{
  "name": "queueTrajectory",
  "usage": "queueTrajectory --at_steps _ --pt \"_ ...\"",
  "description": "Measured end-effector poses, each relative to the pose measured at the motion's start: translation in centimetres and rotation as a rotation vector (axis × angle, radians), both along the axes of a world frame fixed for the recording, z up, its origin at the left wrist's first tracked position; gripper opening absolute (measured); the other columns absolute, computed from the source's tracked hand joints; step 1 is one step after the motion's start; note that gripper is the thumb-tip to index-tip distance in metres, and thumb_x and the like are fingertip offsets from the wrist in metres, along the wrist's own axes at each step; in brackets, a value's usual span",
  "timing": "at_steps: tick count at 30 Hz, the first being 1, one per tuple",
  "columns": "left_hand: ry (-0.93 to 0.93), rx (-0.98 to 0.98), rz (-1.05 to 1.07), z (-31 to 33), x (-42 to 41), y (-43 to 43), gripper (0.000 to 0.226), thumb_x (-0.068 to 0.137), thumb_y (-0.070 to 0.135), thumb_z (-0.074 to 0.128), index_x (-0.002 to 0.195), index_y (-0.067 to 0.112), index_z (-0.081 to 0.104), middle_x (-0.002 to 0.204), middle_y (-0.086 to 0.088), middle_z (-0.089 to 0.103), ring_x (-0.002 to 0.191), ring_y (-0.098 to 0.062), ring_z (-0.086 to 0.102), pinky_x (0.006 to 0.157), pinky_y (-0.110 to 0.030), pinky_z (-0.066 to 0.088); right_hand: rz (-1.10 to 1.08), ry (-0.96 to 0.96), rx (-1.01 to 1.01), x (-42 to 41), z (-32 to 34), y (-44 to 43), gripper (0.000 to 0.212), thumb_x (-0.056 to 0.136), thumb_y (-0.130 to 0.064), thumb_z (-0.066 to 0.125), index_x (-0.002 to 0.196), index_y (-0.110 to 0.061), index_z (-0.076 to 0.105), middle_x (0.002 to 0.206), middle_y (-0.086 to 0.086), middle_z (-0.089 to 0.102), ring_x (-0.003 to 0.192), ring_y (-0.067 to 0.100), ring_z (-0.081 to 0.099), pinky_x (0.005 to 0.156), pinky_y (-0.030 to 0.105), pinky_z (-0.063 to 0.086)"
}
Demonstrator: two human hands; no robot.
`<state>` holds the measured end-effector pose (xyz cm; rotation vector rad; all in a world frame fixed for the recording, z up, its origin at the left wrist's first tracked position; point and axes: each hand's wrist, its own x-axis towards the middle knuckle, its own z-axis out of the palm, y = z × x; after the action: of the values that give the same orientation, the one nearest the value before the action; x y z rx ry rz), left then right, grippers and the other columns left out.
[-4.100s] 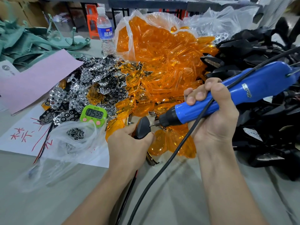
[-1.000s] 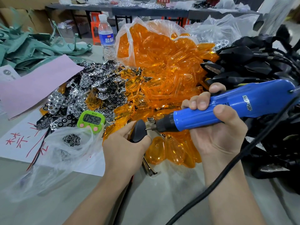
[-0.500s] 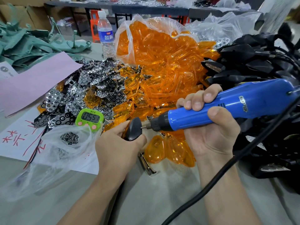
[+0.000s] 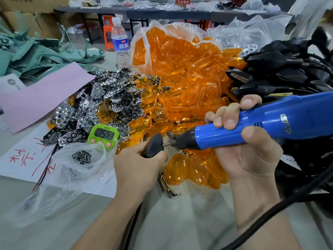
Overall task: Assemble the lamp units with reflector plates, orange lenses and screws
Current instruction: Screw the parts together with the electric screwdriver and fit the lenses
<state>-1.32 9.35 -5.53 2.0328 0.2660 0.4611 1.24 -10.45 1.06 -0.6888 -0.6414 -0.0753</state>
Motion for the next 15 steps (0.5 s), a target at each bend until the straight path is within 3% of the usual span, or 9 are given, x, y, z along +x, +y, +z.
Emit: queueTrajectory --at_steps 2,4,10,13,15 --pt "0.001 0.017 0.006 0.0 0.0 -0.1 0.021 0.059 0.046 0.070 0.073 0.030 0.070 0.052 0.008 0.052 0.049 -0.007 0.042 0.044 -0.019 0.033 -0.046 0.030 0.010 -0.2 -0.2 -0.1 0.031 0.072 -0.002 0.053 0.100 -0.014 0.056 0.076 0.003 0.061 0.076 0.022 0.056 0.092 0.041 0.043" --pt "-0.006 0.028 -0.005 -0.1 -0.1 -0.2 0.019 0.060 0.042 0.072 0.071 0.027 0.069 0.048 0.011 0.048 0.047 -0.007 0.040 0.042 -0.019 0.031 -0.073 0.045 0.005 -0.2 -0.4 0.0 0.030 0.074 -0.005 0.048 0.101 -0.014 0.056 0.076 0.003 0.060 0.076 0.023 0.055 0.092 0.041 0.044" --pt "-0.024 0.049 0.008 -0.1 -0.3 -0.1 0.017 0.060 0.039 0.071 0.071 0.026 0.068 0.051 0.004 0.049 0.047 -0.008 0.037 0.043 -0.021 0.031 -0.080 0.027 -0.009 0.0 -0.5 0.8 0.021 0.073 -0.004 0.049 0.091 -0.011 0.057 0.075 0.004 0.060 0.075 0.024 0.055 0.090 0.042 0.045" --pt "-0.035 0.056 0.033 0.1 -0.6 -0.1 0.012 0.060 0.039 0.071 0.065 0.031 0.064 0.046 0.012 0.043 0.046 -0.007 0.036 0.043 -0.017 0.032 -0.020 0.000 0.006 0.0 -0.6 1.2 0.018 0.070 -0.002 0.051 0.084 -0.011 0.057 0.073 0.005 0.060 0.073 0.023 0.055 0.089 0.041 0.044" --pt "-0.030 0.045 0.058 0.1 -0.6 0.1 0.012 0.060 0.041 0.072 0.066 0.033 0.065 0.046 0.014 0.045 0.046 -0.007 0.038 0.044 -0.016 0.034 0.010 -0.013 0.039 0.1 -0.8 1.3 0.022 0.066 0.002 0.065 0.082 -0.011 0.057 0.073 0.005 0.060 0.073 0.023 0.055 0.090 0.041 0.043"
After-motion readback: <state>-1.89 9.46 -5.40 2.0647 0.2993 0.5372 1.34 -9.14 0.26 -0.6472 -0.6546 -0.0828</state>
